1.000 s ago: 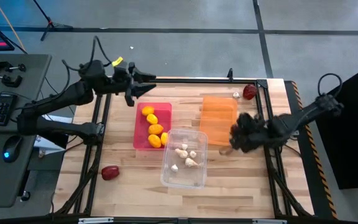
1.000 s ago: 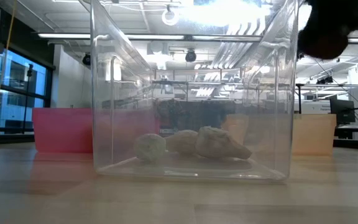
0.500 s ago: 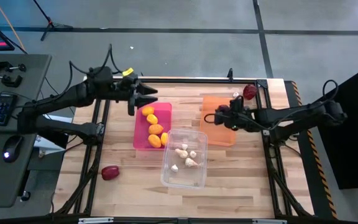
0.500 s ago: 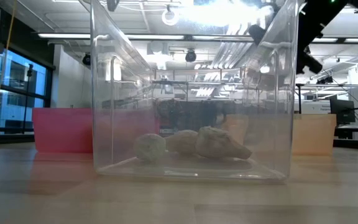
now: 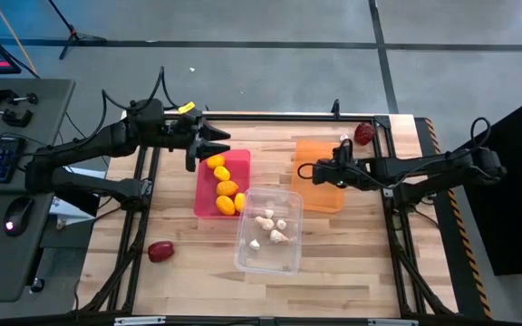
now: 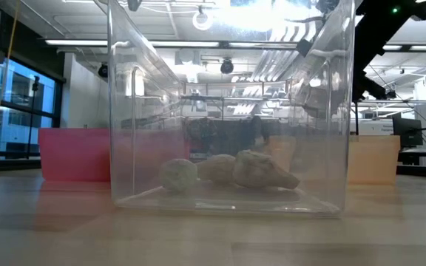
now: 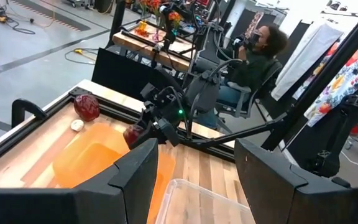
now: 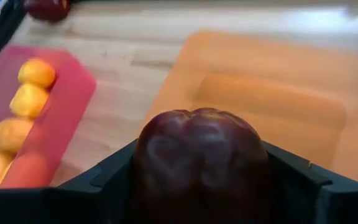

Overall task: Sort produce into baskets
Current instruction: Put the apple into the orange bin, then put the garlic into the transparent bin

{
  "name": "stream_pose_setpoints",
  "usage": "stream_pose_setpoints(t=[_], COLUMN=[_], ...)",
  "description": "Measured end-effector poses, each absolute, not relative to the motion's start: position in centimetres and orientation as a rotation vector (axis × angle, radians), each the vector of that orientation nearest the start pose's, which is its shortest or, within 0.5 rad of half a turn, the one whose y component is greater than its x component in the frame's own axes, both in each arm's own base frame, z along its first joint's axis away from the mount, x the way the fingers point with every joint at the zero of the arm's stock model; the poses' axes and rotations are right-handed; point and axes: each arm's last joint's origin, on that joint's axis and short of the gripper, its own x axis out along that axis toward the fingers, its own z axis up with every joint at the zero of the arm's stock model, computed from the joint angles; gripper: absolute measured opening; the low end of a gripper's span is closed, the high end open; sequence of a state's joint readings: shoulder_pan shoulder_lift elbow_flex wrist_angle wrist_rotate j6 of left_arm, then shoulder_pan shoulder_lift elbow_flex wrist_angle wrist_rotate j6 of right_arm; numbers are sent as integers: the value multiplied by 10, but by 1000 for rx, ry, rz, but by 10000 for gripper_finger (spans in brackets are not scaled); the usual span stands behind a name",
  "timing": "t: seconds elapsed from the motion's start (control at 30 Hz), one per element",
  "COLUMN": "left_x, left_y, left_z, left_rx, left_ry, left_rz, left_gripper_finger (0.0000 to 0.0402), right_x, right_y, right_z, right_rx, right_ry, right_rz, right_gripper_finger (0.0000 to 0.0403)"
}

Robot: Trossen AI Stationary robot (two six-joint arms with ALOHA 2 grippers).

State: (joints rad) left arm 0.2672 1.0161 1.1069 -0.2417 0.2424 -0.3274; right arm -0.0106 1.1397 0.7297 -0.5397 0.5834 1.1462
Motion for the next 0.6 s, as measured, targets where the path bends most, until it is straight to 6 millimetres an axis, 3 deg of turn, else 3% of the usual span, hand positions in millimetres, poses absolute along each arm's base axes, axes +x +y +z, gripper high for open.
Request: stream_pose_setpoints(t=[0.33,0.6], left_x=[208,200], left_y=[50,55], left_z=[396,404], left_rx=[-341,-216], left_ry=[134,67], left_rz=[48,161], left_gripper_finger=[200,200], right_x=[211,210], right_y=[-30,-40], right_z=[224,226], right_rx=[851,974], right_ry=[579,548], right_rz=[-932,-963], right_gripper_finger=[390,392])
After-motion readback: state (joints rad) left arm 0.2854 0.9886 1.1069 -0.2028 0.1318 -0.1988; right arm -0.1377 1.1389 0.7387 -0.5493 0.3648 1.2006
